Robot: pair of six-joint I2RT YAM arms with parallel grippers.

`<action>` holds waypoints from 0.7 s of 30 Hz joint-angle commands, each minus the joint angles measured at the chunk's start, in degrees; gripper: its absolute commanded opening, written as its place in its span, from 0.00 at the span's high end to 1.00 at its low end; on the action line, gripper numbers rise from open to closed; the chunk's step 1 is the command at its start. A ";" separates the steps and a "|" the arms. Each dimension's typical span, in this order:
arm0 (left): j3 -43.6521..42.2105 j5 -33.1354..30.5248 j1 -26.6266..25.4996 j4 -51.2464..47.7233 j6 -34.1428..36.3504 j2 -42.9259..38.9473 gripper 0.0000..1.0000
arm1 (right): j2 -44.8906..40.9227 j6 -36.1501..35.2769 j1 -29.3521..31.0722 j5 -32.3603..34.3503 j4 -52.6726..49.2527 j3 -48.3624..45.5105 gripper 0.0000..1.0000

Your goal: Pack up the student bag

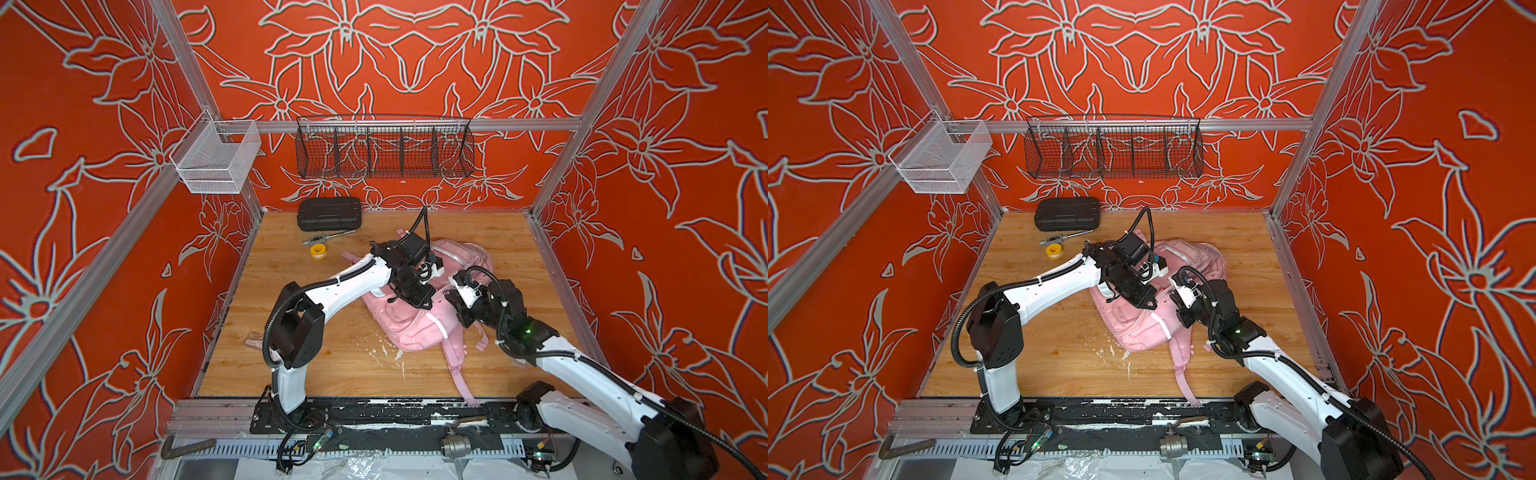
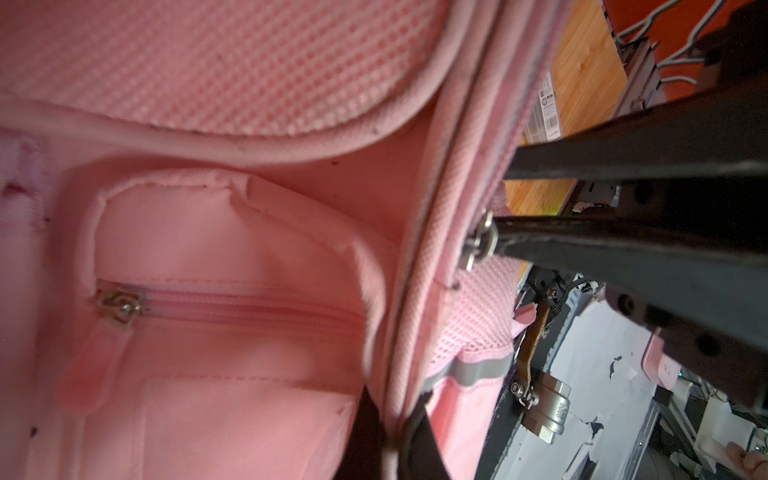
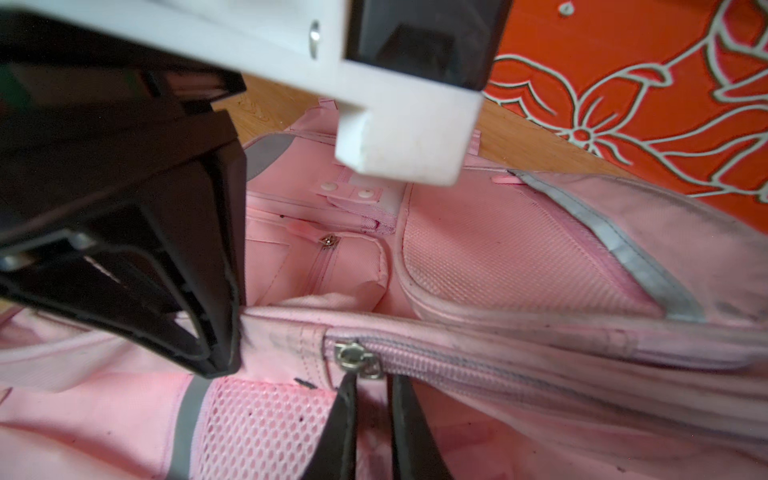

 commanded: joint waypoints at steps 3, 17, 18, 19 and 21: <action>-0.07 2.72 -0.52 -0.92 3.23 -4.08 1.00 | -1.15 1.34 -0.34 6.08 1.40 0.75 0.92; -0.49 0.64 -0.25 -4.64 6.09 -5.39 1.00 | -0.39 -2.68 -6.47 -6.46 1.04 1.81 0.97; -0.49 0.77 -0.28 -4.43 6.22 -5.48 1.00 | -0.02 -3.30 -6.50 -7.83 1.17 1.81 0.97; -0.46 0.65 -0.21 -4.42 6.34 -5.57 1.00 | 0.30 -3.60 -6.50 -8.70 1.12 1.91 0.95; -0.63 0.02 -0.25 -4.39 6.61 -5.78 1.00 | 1.02 -3.92 -6.51 -10.14 0.68 2.23 0.89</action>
